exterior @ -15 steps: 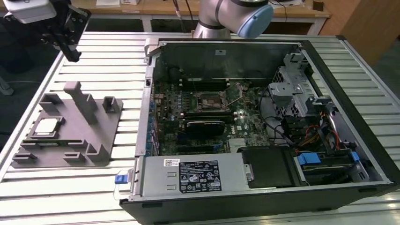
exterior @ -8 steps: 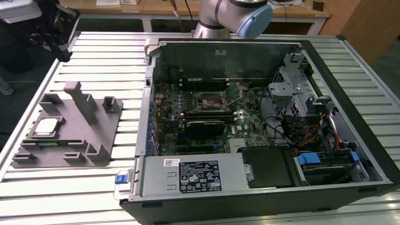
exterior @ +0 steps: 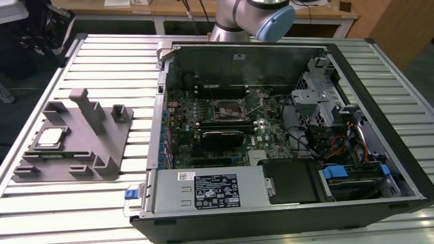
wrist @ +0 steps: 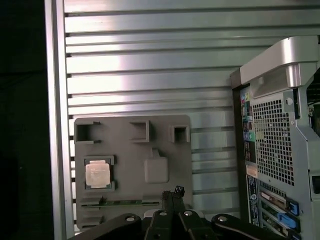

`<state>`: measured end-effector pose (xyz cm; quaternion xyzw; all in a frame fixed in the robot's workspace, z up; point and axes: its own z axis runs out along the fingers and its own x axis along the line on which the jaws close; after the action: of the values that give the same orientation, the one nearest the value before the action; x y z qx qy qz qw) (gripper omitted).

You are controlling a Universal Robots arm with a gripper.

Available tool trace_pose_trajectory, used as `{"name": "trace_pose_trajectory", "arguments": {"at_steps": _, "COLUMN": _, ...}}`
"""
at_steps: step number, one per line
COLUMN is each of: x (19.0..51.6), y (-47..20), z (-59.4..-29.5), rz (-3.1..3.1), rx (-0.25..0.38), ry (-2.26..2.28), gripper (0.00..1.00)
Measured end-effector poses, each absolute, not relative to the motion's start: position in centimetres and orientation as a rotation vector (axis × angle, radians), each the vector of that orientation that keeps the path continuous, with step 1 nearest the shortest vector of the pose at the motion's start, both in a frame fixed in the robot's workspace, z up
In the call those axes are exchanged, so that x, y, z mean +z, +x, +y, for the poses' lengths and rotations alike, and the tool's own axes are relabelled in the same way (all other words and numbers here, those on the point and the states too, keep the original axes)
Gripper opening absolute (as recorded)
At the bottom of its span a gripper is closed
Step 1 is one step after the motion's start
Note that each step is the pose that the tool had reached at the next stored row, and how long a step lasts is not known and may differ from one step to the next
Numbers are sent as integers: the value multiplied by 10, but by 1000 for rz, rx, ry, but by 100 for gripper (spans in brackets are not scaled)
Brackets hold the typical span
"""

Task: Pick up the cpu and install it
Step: 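Reach for the cpu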

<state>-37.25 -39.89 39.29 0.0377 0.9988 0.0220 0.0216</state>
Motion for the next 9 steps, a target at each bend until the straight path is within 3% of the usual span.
{"name": "trace_pose_trajectory", "arguments": {"at_steps": 9, "x": 383, "y": -386, "z": -399, "rz": 3095, "rx": 68, "ry": 117, "gripper": 11}}
